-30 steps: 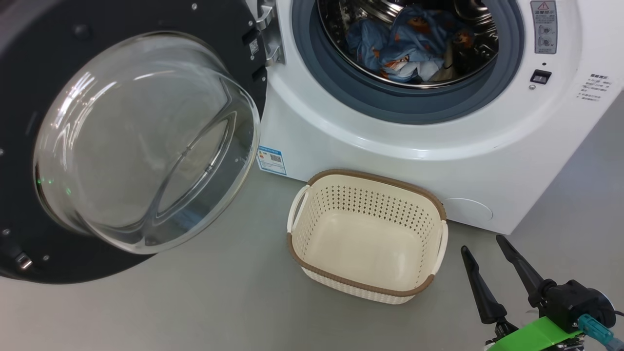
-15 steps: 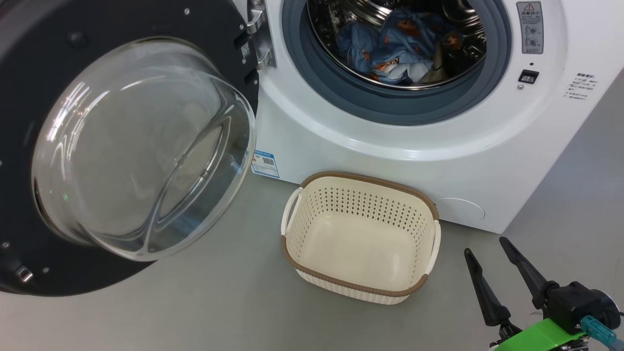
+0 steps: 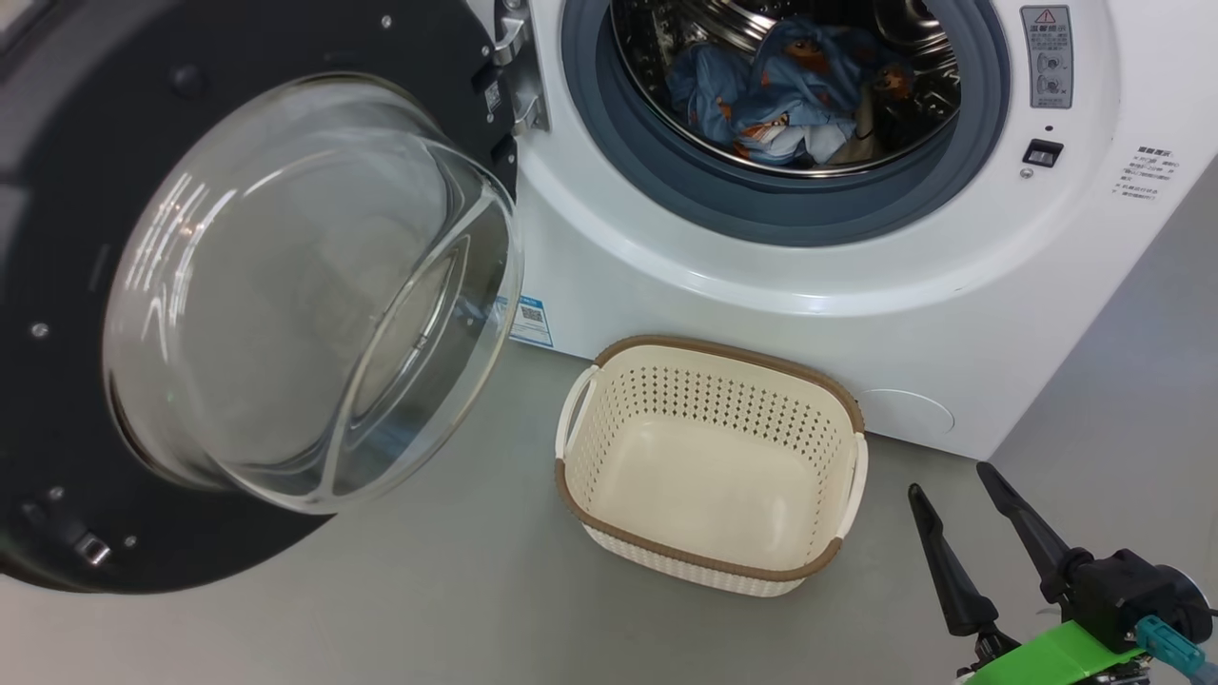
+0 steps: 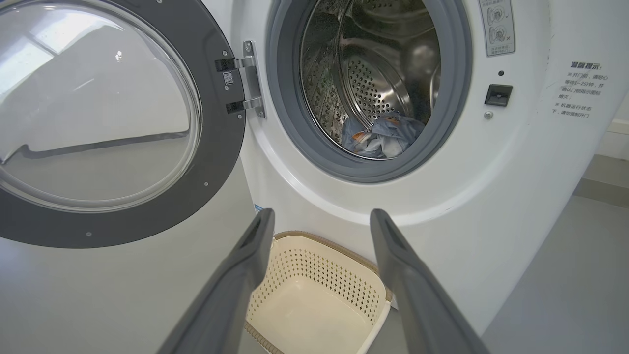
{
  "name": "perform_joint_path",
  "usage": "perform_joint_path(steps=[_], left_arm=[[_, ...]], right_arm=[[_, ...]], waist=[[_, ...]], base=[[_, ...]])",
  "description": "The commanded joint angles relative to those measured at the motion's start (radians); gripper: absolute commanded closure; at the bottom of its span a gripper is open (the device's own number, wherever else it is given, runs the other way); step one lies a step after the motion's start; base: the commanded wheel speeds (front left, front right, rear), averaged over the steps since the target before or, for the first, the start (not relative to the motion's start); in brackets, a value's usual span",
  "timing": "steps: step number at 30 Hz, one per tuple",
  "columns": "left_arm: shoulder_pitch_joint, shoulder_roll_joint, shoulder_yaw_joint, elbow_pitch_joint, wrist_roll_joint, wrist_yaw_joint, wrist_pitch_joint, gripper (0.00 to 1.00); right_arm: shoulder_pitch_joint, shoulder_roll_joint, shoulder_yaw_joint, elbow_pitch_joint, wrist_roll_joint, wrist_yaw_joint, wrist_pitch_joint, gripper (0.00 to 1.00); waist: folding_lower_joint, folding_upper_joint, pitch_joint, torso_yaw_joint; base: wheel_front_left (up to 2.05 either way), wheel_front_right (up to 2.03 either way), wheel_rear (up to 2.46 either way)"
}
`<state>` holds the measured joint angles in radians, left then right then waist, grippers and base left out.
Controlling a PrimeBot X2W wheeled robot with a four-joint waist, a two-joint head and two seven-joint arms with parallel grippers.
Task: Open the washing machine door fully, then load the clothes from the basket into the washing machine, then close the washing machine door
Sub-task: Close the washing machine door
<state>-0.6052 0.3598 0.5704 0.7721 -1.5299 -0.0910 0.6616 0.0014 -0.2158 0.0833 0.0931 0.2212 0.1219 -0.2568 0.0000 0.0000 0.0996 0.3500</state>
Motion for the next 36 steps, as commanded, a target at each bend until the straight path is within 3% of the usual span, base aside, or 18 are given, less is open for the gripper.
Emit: perform_joint_path(steps=[1, 9, 36], left_arm=[[0.018, 0.021, -0.001, -0.033, -0.011, 0.011, 0.028, 1.00], [0.081, -0.018, -0.014, -0.155, -0.022, 0.045, 0.086, 1.00], [0.329, -0.201, -0.110, -0.763, -0.048, 0.241, 0.230, 1.00]], right_arm=[[0.001, -0.004, 0.018, -0.023, -0.008, 0.009, -0.005, 0.00], [0.003, 0.004, 0.014, -0.024, -0.008, 0.009, -0.005, 0.00], [0.001, 0.063, -0.003, -0.029, -0.009, 0.009, -0.005, 0.00]], waist=[[0.0000, 0.0000, -0.002, 0.002], [0.0000, 0.0000, -0.005, 0.012], [0.0000, 0.0000, -0.006, 0.025]], base=[[0.00, 0.00, 0.00], [0.00, 0.00, 0.00], [0.00, 0.00, 0.00]])
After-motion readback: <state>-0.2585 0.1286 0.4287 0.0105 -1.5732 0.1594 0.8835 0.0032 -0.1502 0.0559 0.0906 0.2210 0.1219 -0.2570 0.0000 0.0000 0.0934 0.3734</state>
